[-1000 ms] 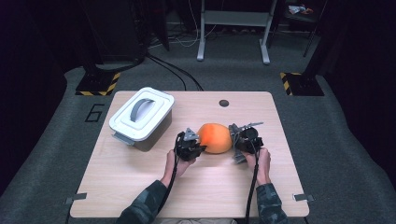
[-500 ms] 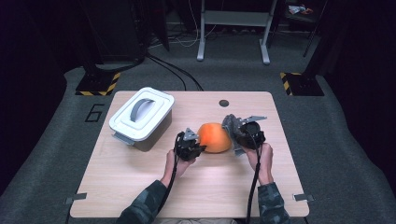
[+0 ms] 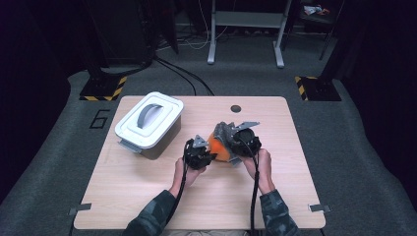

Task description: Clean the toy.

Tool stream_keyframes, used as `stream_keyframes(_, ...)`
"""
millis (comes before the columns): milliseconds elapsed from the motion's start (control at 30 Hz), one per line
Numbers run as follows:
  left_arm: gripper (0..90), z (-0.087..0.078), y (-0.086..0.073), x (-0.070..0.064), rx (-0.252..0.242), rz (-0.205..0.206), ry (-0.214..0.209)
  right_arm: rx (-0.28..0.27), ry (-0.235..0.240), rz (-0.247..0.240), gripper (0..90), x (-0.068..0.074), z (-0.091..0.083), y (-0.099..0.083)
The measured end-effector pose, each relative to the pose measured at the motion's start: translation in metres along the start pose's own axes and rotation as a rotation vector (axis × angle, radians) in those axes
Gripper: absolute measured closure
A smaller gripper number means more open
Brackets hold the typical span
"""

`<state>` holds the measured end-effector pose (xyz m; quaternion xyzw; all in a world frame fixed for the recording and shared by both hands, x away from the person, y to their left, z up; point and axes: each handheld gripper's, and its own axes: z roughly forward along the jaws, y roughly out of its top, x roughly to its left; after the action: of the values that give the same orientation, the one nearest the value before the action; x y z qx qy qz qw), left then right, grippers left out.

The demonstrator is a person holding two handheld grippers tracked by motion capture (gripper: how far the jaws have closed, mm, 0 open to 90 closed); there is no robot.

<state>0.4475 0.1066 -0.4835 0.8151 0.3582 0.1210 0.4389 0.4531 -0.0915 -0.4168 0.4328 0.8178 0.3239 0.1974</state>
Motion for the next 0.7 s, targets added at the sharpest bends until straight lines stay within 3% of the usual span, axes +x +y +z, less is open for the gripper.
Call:
stream_keyframes(200, 79.5, 0.000, 0.000, 0.001, 0.005, -0.003, -0.004, 0.027, -0.045, 0.068, 73.1, -0.024, 0.000, -0.020)
stream_keyframes(400, 79.4, 0.000, 0.000, 0.000, 0.002, -0.002, 0.002, 0.085, -0.070, 0.128, 73.0, -0.048, 0.014, -0.041)
stream_keyframes(533, 79.3, 0.000, -0.001, 0.001, 0.003, -0.002, 0.002, 0.143, -0.071, 0.178, 72.8, -0.056, 0.029, -0.053)
stream_keyframes(700, 79.2, 0.000, -0.001, 0.001, 0.002, -0.003, 0.000, 0.174, -0.065, 0.185, 72.7, -0.062, 0.042, -0.062)
